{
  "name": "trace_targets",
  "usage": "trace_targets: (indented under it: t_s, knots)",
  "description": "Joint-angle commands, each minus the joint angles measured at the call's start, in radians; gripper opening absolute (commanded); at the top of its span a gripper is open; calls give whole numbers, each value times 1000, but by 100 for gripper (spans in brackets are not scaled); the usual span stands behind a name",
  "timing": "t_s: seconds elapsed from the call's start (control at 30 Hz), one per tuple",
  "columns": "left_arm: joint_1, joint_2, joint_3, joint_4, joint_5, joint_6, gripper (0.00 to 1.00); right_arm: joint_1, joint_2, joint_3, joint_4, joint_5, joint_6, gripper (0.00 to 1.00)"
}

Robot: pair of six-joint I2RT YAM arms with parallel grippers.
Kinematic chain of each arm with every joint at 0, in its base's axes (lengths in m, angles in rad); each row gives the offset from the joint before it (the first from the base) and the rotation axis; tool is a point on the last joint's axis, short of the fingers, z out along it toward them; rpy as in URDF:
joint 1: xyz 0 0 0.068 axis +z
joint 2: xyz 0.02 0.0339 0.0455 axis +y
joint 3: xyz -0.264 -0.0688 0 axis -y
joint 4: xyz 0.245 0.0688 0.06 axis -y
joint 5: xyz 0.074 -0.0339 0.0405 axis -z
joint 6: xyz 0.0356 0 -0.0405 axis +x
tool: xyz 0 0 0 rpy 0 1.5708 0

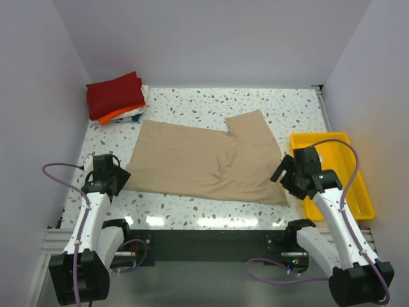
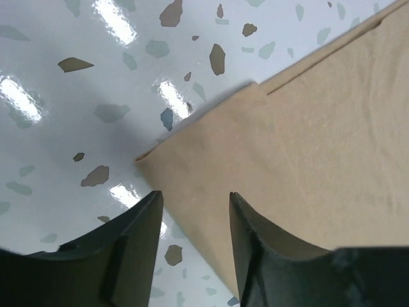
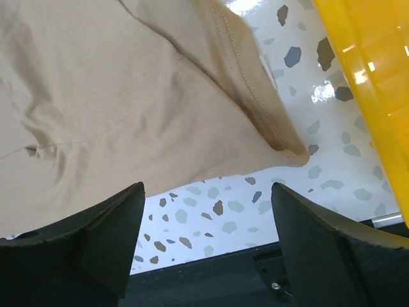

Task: Fold and stack the t-shirts
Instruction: Fold the tshirt

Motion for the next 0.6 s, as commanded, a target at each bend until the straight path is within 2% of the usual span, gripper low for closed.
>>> trace_targets:
  t_s: [0.0, 0.07, 0.1, 0.2, 0.27, 0.37, 0.4, 0.43, 0.5, 0.57]
  knots:
    - [5, -32, 60, -22, 6, 16, 57, -5, -9, 50, 43, -50, -70, 85]
    - [5, -57, 88, -5, 4, 32, 66, -7, 15, 64, 135, -93, -84, 88]
    - [5, -59, 117, 33, 4, 32, 68, -5, 34, 68, 181, -140, -100, 91]
    - [5, 15, 197, 197, 78, 44, 69, -7, 147, 106, 344, -216, -110, 91]
    - [-27, 171, 269, 260, 60, 55, 69, -2, 228, 143, 442, -233, -113, 91]
    - [-123, 442, 544, 270, -34, 125, 65, -1, 392, 227, 545, -210, -145, 89]
    - [-134, 505, 598, 267, -52, 142, 64, -1, 497, 310, 543, -198, -156, 89]
    - [-185, 621, 649, 267, -63, 163, 63, -1, 546, 353, 539, -184, -166, 88]
    - [-203, 763, 767, 256, -85, 199, 60, -2, 641, 459, 553, -179, -191, 85]
    - [-210, 838, 852, 253, -126, 220, 54, -1, 753, 517, 560, -165, -202, 81]
